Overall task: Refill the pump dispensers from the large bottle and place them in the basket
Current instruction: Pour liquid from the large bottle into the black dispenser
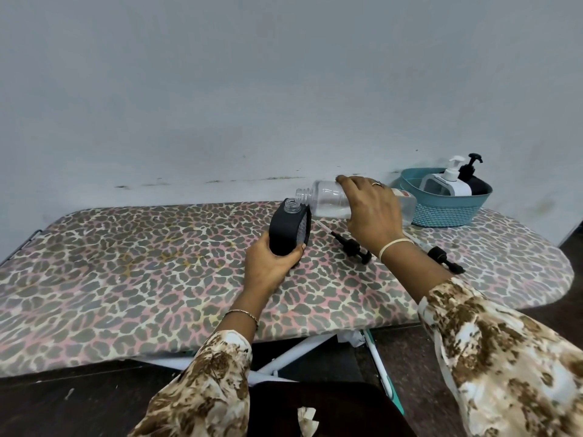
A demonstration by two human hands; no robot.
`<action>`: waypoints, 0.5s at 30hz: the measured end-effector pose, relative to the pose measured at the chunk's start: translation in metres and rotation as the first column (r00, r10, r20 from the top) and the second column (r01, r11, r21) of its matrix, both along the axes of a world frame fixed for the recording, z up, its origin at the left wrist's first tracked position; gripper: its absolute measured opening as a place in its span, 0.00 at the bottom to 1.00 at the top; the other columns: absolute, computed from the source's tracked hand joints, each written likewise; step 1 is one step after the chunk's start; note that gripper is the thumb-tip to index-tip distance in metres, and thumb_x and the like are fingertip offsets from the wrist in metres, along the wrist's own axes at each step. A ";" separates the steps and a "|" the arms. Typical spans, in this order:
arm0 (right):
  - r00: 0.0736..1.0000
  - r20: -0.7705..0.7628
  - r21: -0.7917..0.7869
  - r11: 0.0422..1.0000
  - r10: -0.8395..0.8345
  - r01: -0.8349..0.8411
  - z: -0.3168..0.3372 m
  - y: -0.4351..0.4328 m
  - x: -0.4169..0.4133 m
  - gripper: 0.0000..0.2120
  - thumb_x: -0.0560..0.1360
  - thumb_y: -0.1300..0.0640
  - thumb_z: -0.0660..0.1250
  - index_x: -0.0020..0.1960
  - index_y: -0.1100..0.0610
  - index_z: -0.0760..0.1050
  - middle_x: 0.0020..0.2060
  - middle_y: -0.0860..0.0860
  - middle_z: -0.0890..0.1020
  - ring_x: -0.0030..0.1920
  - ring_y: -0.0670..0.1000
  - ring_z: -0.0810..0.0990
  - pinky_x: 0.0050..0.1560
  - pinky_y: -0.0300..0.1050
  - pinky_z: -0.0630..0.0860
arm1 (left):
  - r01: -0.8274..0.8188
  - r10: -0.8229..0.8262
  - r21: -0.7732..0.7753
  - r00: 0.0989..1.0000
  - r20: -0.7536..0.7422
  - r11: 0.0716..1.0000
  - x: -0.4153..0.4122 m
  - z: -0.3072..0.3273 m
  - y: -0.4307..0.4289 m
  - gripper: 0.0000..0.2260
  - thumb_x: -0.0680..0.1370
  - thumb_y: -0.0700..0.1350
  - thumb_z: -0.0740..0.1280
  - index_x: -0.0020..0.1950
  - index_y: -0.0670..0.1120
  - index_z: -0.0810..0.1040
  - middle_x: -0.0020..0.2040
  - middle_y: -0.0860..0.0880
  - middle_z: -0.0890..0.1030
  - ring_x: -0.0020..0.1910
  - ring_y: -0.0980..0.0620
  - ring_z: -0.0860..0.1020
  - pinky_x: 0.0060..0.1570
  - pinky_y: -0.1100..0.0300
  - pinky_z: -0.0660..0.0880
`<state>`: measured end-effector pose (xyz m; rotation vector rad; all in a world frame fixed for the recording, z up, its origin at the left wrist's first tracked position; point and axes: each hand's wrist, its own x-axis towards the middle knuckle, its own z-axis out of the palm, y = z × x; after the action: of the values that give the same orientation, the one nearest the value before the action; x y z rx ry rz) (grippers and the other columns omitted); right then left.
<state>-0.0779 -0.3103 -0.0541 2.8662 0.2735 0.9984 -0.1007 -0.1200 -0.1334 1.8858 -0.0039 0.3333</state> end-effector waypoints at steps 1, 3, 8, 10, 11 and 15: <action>1.000 0.001 -0.002 1.000 -0.001 0.001 0.000 0.000 0.000 0.32 0.62 0.71 0.70 0.65 0.57 0.71 0.53 0.56 0.81 0.45 0.59 0.80 0.42 0.48 0.73 | -0.001 0.001 0.000 1.000 -0.001 1.000 0.000 0.000 0.000 0.23 0.68 0.46 0.78 0.61 0.45 0.77 0.50 0.55 0.79 0.48 0.57 0.78 0.41 0.77 0.70; 1.000 0.005 -0.007 1.000 0.002 -0.002 0.001 0.000 0.000 0.32 0.62 0.71 0.70 0.65 0.57 0.72 0.53 0.57 0.81 0.46 0.59 0.80 0.43 0.48 0.74 | -0.002 0.002 0.002 1.000 0.000 1.000 -0.001 0.001 0.000 0.23 0.68 0.46 0.78 0.61 0.45 0.77 0.48 0.56 0.78 0.48 0.57 0.78 0.39 0.78 0.70; 0.999 0.031 -0.052 0.999 0.016 -0.014 0.006 -0.001 0.001 0.30 0.62 0.72 0.69 0.63 0.57 0.72 0.51 0.57 0.81 0.45 0.59 0.80 0.44 0.49 0.74 | 0.002 -0.002 0.002 1.000 0.003 1.000 -0.001 0.001 0.000 0.22 0.68 0.45 0.78 0.60 0.44 0.77 0.46 0.56 0.78 0.43 0.60 0.77 0.37 0.79 0.71; 0.999 0.038 -0.069 0.997 0.026 -0.023 0.009 -0.001 0.002 0.29 0.63 0.72 0.67 0.63 0.58 0.72 0.51 0.57 0.81 0.46 0.59 0.79 0.45 0.50 0.74 | 0.004 -0.004 0.006 1.000 0.005 1.000 -0.001 0.001 0.000 0.23 0.68 0.45 0.78 0.60 0.44 0.77 0.47 0.56 0.78 0.44 0.60 0.77 0.38 0.79 0.71; 0.999 0.043 -0.075 0.997 0.030 -0.027 0.010 -0.001 0.003 0.29 0.63 0.73 0.67 0.63 0.58 0.72 0.51 0.57 0.81 0.46 0.59 0.79 0.45 0.50 0.75 | 0.003 -0.003 0.008 1.000 0.002 1.000 -0.001 0.001 0.000 0.23 0.68 0.45 0.78 0.60 0.44 0.77 0.47 0.56 0.78 0.44 0.60 0.77 0.38 0.79 0.71; 0.998 0.047 -0.088 0.995 0.043 -0.038 0.011 -0.002 0.003 0.30 0.63 0.73 0.66 0.63 0.58 0.72 0.51 0.58 0.81 0.47 0.60 0.79 0.47 0.51 0.75 | 0.002 -0.002 0.010 1.000 -0.003 1.000 0.000 0.001 0.000 0.22 0.68 0.45 0.78 0.60 0.44 0.77 0.46 0.56 0.78 0.42 0.63 0.76 0.36 0.80 0.70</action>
<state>-0.0746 -0.3119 -0.0431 2.7647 0.3630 1.0358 -0.1009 -0.1204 -0.1329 1.8962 -0.0052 0.3302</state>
